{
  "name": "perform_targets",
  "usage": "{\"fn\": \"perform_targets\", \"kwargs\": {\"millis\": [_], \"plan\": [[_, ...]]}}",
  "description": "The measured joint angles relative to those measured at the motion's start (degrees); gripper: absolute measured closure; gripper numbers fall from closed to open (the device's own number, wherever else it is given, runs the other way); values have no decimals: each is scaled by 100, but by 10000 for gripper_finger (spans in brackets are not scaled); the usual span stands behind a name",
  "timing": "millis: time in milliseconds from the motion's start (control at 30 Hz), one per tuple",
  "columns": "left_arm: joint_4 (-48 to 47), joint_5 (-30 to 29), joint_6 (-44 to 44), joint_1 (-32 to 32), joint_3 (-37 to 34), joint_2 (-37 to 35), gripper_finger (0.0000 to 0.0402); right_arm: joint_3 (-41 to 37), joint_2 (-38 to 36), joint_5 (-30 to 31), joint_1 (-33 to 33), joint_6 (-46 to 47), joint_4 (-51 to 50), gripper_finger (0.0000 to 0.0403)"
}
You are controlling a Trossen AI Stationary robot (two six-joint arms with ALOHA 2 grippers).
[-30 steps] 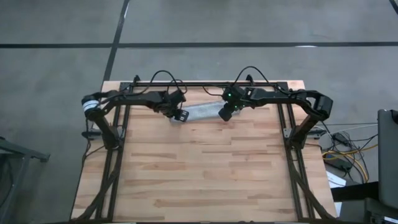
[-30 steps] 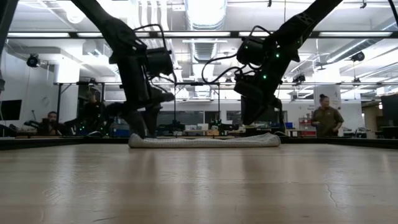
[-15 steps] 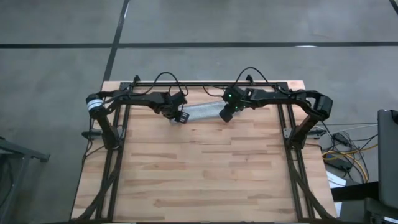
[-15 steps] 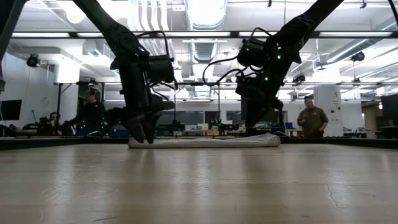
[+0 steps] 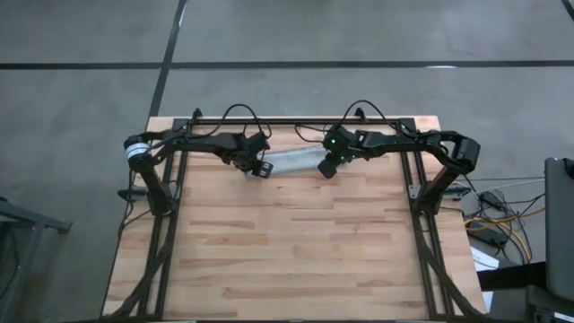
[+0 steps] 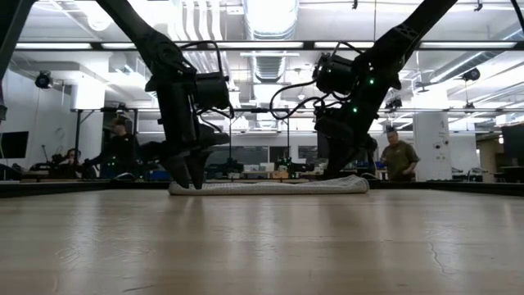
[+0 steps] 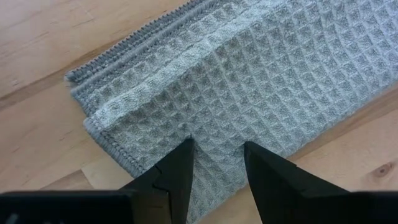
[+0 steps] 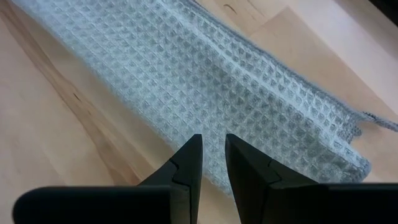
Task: Fold microfiber towels
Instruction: Fold the gray on the table
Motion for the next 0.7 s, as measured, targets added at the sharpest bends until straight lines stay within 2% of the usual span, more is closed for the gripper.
{"fn": "perform_targets", "kwargs": {"millis": [367, 700], "plan": [[-2, 9, -2, 0, 0, 0, 252, -83, 0, 2, 0, 20, 203, 335], [-7, 98, -2, 0, 0, 2, 252, -562, 2, 4, 3, 273, 611, 335]]}}
